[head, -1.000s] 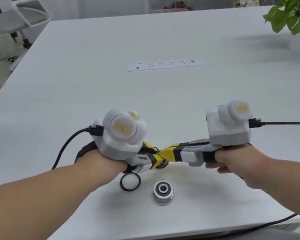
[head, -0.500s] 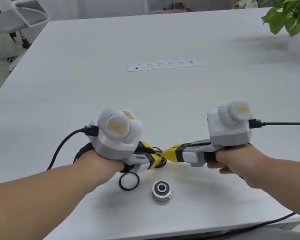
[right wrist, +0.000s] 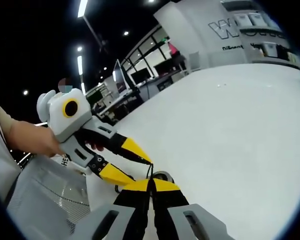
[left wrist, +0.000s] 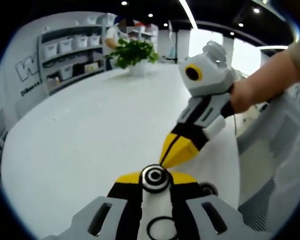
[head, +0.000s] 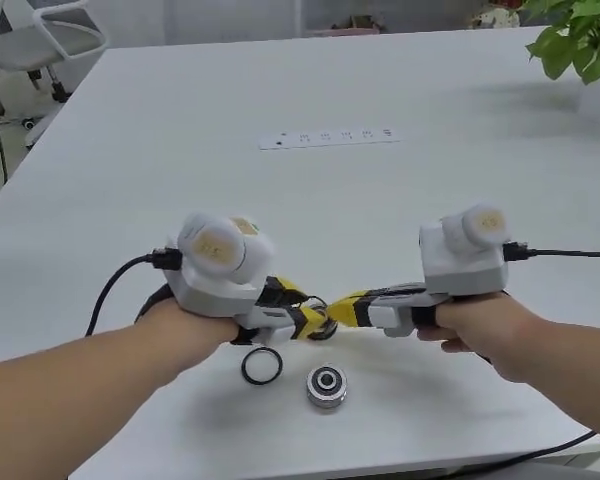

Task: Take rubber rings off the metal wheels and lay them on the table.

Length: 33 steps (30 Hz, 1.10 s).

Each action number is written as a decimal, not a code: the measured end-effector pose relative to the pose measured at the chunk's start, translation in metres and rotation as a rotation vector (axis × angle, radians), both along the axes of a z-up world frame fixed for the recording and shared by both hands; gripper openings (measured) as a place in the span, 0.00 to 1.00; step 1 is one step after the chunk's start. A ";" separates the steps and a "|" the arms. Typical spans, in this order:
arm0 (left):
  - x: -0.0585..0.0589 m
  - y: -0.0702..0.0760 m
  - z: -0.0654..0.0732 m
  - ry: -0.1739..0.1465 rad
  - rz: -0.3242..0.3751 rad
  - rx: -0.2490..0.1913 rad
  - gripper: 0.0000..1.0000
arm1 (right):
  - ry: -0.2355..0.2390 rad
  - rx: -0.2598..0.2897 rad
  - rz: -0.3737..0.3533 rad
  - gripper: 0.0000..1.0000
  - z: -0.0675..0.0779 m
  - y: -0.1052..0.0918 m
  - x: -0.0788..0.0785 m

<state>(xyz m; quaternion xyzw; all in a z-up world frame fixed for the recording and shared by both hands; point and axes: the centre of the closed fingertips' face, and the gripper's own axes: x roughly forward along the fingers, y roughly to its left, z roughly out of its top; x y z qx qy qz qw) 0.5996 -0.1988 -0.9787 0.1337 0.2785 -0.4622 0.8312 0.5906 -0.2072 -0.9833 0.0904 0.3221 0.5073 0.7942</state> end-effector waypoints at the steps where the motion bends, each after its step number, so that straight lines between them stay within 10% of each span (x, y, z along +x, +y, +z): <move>1: 0.000 0.001 0.002 -0.002 0.001 -0.002 0.22 | -0.001 0.001 -0.001 0.00 0.000 -0.001 0.001; 33: -0.046 0.067 0.049 -0.075 0.018 -0.077 0.53 | -0.025 0.033 0.034 0.00 0.029 0.015 -0.014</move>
